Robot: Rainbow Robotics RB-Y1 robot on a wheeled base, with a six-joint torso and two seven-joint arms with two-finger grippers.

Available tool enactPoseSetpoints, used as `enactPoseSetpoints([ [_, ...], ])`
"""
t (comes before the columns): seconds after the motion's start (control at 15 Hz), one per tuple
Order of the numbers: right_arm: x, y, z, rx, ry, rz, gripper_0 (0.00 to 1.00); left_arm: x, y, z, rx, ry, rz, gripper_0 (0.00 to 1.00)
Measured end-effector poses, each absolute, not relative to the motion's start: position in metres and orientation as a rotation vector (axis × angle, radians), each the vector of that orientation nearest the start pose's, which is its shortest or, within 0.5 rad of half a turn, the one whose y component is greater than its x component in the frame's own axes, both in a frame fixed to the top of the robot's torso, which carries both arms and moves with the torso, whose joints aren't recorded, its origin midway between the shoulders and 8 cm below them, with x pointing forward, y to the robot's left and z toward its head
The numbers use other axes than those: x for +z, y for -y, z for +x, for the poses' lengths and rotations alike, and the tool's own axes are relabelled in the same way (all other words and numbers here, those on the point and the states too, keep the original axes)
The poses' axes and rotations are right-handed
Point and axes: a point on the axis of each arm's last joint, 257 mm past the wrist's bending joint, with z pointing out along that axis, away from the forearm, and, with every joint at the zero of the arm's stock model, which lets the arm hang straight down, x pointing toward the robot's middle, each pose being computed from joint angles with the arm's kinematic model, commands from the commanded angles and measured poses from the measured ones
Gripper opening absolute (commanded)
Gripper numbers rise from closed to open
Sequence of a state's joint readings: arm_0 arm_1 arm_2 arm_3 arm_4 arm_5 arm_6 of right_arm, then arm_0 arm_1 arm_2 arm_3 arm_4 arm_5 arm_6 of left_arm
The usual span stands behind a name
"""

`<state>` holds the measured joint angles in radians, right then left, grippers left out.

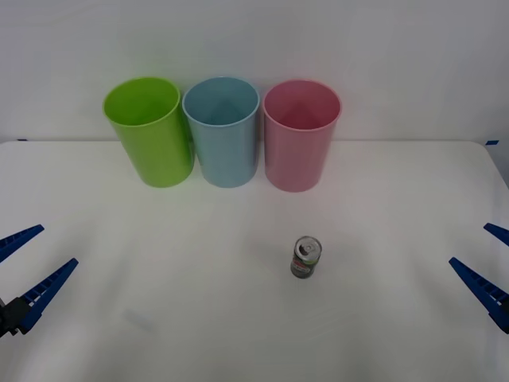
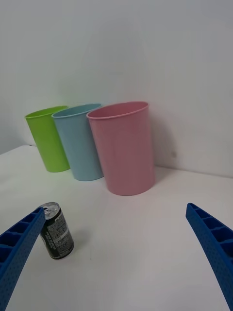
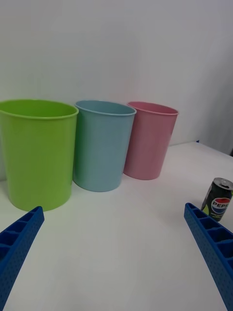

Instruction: Grasp the object on the table and drop it into the matching bin: aluminum can to the light blue bin, PET bottle to the pink bin.

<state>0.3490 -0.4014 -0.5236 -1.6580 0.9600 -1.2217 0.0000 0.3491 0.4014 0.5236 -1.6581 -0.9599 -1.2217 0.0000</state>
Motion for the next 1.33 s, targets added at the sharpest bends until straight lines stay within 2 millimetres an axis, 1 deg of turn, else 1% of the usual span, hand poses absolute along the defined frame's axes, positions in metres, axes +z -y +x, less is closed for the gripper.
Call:
enactPoseSetpoints([
  [0.13,-0.169,0.330,0.341,0.565,-1.439,-0.459,1.00,-0.169,-0.330,0.342,-0.567,-1.441,0.465,1.00],
  [0.33,-0.163,0.329,0.337,0.558,-1.436,-0.477,1.00,-0.169,-0.330,0.342,-0.567,-1.441,0.465,1.00],
  [0.53,-0.164,0.328,0.336,0.557,-1.440,-0.487,1.00,-0.169,-0.330,0.342,-0.567,-1.441,0.465,1.00],
  [0.8,-0.176,0.321,0.336,0.558,-1.460,-0.511,1.00,-0.169,-0.330,0.342,-0.567,-1.441,0.465,1.00],
  [1.0,-0.189,0.314,0.337,0.566,-1.469,-0.526,1.00,-0.169,-0.330,0.342,-0.567,-1.441,0.465,1.00],
  [1.33,-0.208,0.305,0.349,0.473,-1.417,-0.630,1.00,-0.169,-0.330,0.342,-0.567,-1.441,0.465,1.00],
])
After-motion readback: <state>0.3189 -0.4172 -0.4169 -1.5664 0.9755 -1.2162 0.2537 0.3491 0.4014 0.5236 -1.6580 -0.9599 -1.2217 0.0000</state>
